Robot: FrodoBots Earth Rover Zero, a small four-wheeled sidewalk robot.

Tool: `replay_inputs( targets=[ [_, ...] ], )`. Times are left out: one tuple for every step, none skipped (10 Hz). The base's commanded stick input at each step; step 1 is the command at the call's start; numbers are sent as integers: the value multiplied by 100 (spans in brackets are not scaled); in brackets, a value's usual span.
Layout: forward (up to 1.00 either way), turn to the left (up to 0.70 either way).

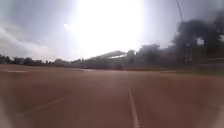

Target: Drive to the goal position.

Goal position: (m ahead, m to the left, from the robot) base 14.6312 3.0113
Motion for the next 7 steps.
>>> replay_inputs(
  targets=[
    [70,35],
    [70,35],
    [70,35],
    [70,35],
    [70,23],
    [70,8],
    [70,0]
  ],
)
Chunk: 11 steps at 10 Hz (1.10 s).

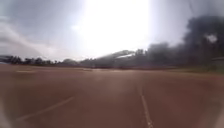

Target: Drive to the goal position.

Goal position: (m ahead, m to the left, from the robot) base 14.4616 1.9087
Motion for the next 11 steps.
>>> replay_inputs(
  targets=[
    [70,0],
    [70,0],
    [70,0],
    [70,0],
    [70,0],
    [70,0],
    [70,0],
    [70,0],
    [70,0],
    [70,0],
    [70,0]
  ],
)
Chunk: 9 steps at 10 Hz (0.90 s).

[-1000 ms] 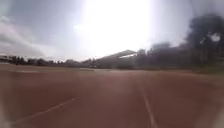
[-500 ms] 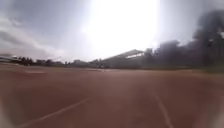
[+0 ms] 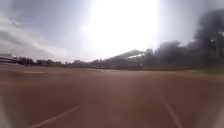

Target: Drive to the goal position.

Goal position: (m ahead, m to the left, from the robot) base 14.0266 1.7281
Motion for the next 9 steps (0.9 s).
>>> replay_inputs(
  targets=[
    [70,0],
    [70,0],
    [70,0],
    [70,0],
    [70,0],
    [70,0],
    [70,0],
    [70,0],
    [70,0]
  ],
)
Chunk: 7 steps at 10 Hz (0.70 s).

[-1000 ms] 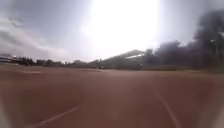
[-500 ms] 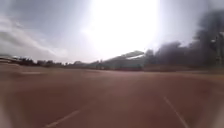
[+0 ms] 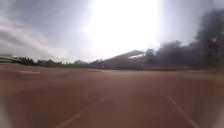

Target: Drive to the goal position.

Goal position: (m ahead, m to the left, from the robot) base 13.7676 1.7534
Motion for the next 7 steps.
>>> replay_inputs(
  targets=[
    [70,0],
    [70,0],
    [70,0],
    [70,0],
    [70,0],
    [70,0],
    [70,0]
  ],
)
